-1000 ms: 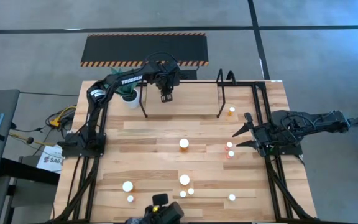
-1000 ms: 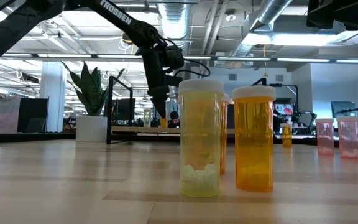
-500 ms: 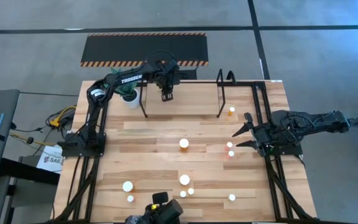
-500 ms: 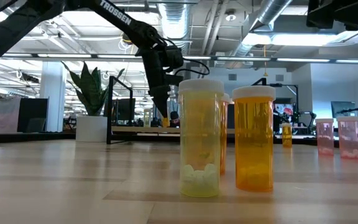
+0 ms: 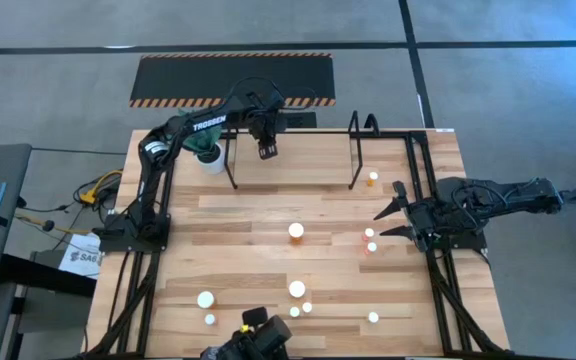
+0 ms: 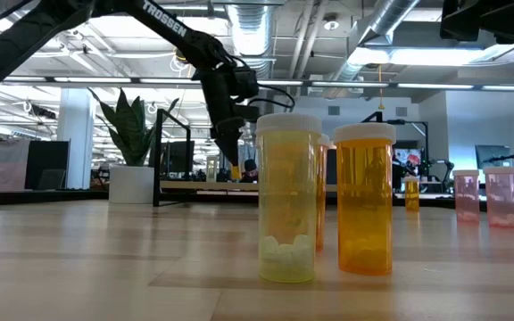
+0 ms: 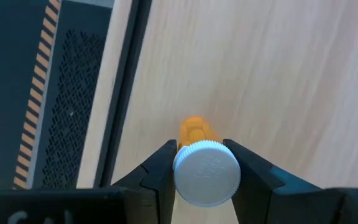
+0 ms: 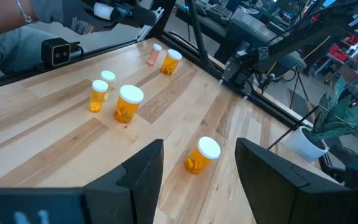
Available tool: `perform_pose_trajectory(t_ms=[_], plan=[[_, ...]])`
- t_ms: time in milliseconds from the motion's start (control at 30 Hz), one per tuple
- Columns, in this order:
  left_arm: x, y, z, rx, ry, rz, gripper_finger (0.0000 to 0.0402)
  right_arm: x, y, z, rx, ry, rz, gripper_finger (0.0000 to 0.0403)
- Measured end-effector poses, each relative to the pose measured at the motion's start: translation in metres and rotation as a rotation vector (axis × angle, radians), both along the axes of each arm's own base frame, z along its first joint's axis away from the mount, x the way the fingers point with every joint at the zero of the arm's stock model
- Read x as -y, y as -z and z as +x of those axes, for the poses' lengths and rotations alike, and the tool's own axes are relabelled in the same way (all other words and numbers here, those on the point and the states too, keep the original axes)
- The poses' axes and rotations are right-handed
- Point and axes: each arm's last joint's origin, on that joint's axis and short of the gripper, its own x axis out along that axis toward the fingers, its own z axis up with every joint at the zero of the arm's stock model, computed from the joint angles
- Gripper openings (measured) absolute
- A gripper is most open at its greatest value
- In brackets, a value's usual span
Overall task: Pick and place medicine bottles onto shelf by color
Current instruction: Put the middle left small orange pill bottle on the shelf
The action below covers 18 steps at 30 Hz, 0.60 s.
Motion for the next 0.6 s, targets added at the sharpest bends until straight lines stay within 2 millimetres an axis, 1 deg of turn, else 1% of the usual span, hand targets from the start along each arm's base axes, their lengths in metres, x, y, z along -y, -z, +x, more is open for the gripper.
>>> perform_pose_trajectory(t_ms=[100,233,600], plan=[[-0.001,0.001,0.0,0.007,-0.017,-0.019,0.011,0.0,0.0,0.0,0.0,0.0,0.0,0.0223],[-0.003,0.012,-0.001,-0.013,-0.023,-0.062,0.011,0.0,0.0,0.0,0.0,0.0,0.0,0.0223],[-0.005,0.011,0.001,0.001,-0.016,-0.044,0.011,0.0,0.0,0.0,0.0,0.0,0.0,0.0223]])
